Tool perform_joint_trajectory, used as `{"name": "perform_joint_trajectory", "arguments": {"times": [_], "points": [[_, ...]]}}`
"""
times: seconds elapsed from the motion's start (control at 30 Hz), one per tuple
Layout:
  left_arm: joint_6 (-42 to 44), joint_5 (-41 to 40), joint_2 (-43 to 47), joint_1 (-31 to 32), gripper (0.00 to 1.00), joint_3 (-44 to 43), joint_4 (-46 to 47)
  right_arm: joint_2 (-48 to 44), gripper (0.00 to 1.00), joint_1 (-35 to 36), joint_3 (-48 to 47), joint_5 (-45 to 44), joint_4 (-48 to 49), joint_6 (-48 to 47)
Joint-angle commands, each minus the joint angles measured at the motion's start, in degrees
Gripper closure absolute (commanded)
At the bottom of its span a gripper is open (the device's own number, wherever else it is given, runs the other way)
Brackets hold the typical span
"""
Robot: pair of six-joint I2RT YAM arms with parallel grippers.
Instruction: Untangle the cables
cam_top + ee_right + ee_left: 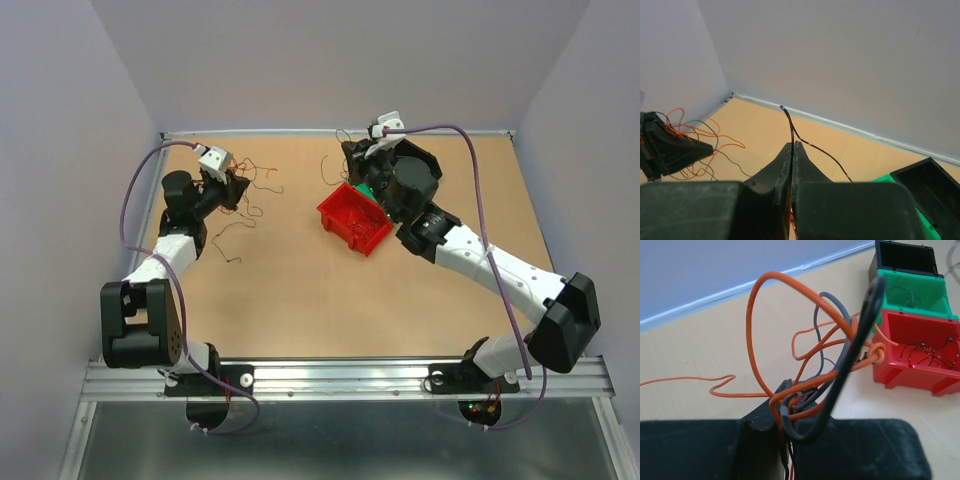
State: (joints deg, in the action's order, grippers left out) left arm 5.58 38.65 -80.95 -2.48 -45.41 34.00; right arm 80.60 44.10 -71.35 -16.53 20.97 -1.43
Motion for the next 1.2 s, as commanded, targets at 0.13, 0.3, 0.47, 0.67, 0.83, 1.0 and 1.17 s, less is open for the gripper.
{"name": "perform_joint_trajectory", "arguments": {"times": [0.13,0.3,0.47,0.67,0.83,1.0,1.17], "points": [[3.7,-0.9,4.1,2.2,1.00,1.5,2.0,1.0,0.99,-1.1,4.6,0.5,2.9,3.9],[4.8,-2.1,5.1,2.3,1.00,1.9,1.9,1.9,0.99,-1.2,7.7,2.6,2.8,4.7],[5.1,-2.4,5.4,4.3,1.00,2.2,1.8,1.6,0.99,-1.2,9.7,3.3,-0.4,4.2],[5.7,-2.6,5.7,4.9,1.00,2.3,1.5,1.4,0.99,-1.2,12.7,2.7,-1.7,4.4],[5.9,-2.9,6.2,5.2,1.00,2.4,1.2,3.6,0.99,-2.5,13.3,2.0,-2.0,5.1],[6.3,-3.2,6.4,5.3,1.00,2.5,1.2,5.8,0.99,-5.7,13.7,5.4,-2.6,6.1],[6.5,-3.2,6.3,5.5,1.00,2.4,1.1,7.9,0.99,-10.5,14.2,8.6,-3.2,9.0]]}}
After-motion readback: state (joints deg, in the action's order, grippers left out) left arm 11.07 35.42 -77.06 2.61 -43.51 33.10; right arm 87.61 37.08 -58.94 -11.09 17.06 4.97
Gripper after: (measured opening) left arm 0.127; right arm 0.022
